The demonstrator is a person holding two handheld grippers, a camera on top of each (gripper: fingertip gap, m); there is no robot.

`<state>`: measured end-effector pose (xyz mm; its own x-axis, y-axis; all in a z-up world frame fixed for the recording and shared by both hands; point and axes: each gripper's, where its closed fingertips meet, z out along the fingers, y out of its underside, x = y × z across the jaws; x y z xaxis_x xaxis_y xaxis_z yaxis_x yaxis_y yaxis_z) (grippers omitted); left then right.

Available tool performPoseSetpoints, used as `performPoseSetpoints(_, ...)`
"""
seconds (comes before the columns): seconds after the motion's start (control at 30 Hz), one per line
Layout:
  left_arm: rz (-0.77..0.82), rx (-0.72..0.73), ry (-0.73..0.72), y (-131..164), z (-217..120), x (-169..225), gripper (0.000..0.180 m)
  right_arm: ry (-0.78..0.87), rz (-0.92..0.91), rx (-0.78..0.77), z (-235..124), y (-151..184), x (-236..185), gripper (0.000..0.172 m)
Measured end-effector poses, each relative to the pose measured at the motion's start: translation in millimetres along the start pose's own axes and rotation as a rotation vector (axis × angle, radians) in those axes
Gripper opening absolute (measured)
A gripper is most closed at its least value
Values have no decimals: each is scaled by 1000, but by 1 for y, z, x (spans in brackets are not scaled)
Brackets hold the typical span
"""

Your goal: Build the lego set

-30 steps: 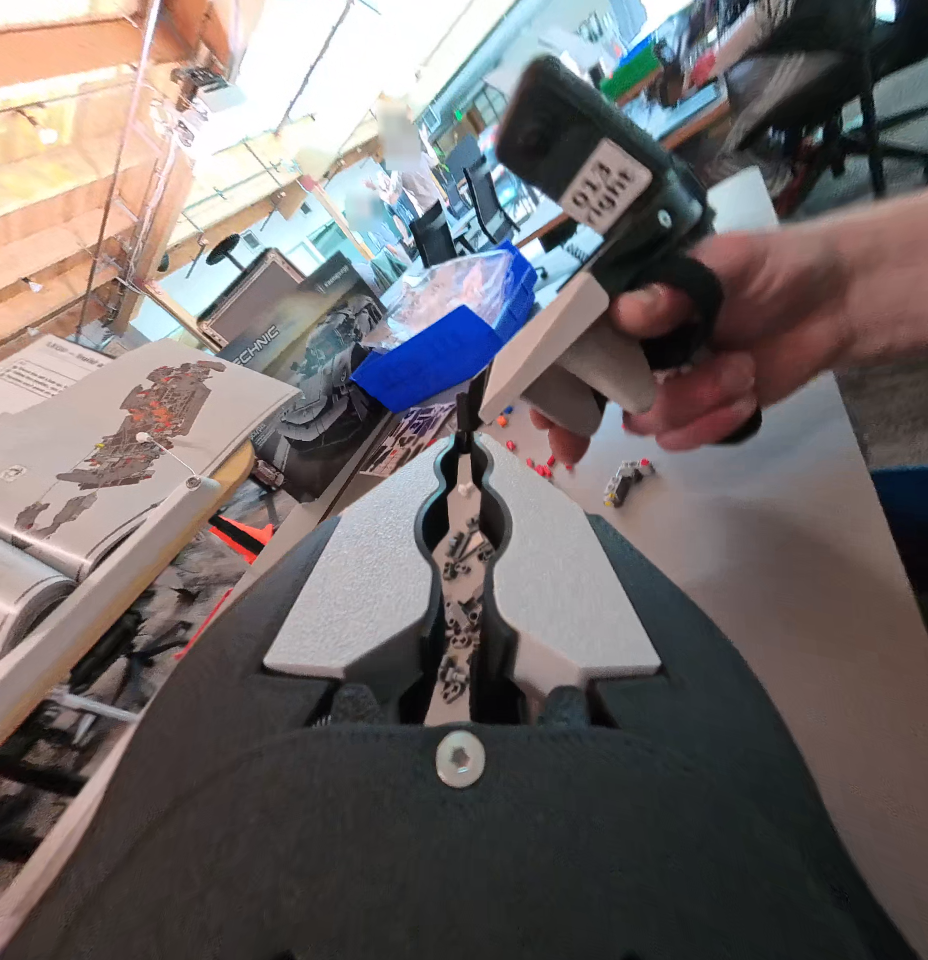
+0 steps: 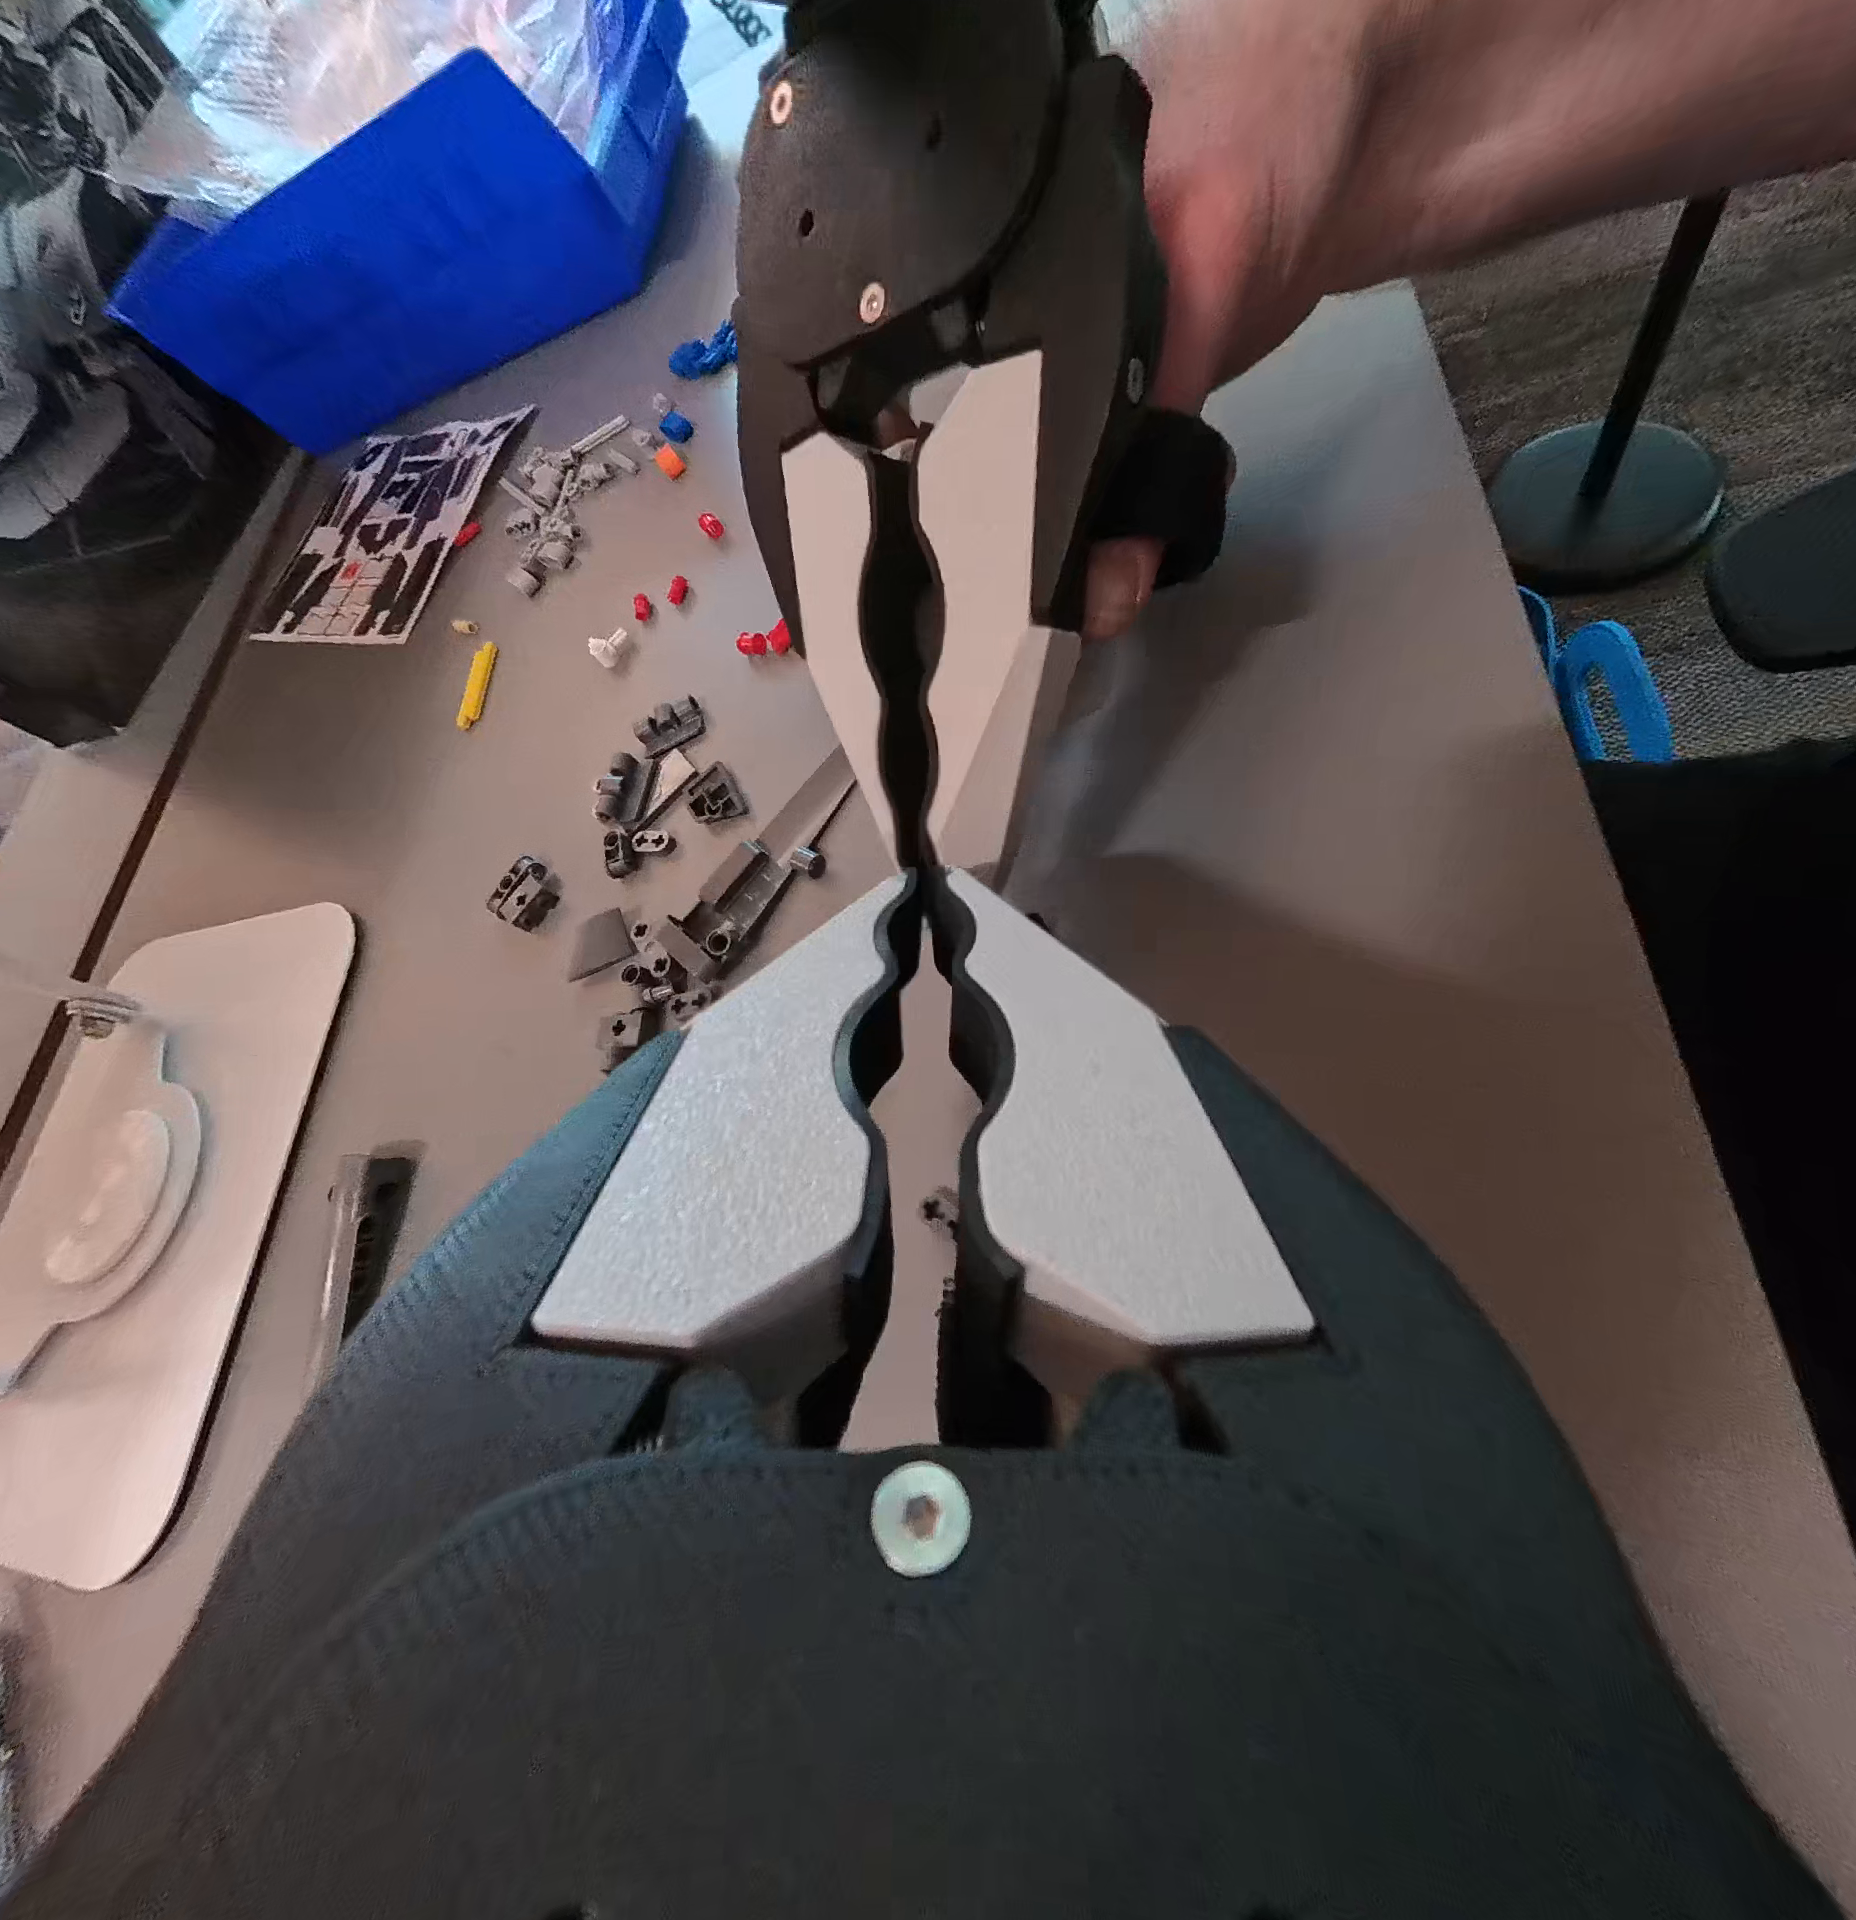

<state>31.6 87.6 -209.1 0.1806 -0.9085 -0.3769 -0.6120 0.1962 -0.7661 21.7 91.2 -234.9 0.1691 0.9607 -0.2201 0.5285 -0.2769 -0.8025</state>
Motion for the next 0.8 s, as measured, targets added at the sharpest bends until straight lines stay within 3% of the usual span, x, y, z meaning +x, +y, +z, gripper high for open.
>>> performPoseSetpoints(0.8,89,-99,25,16,13,12,0,57,-26,-49,7,12,-5,1)
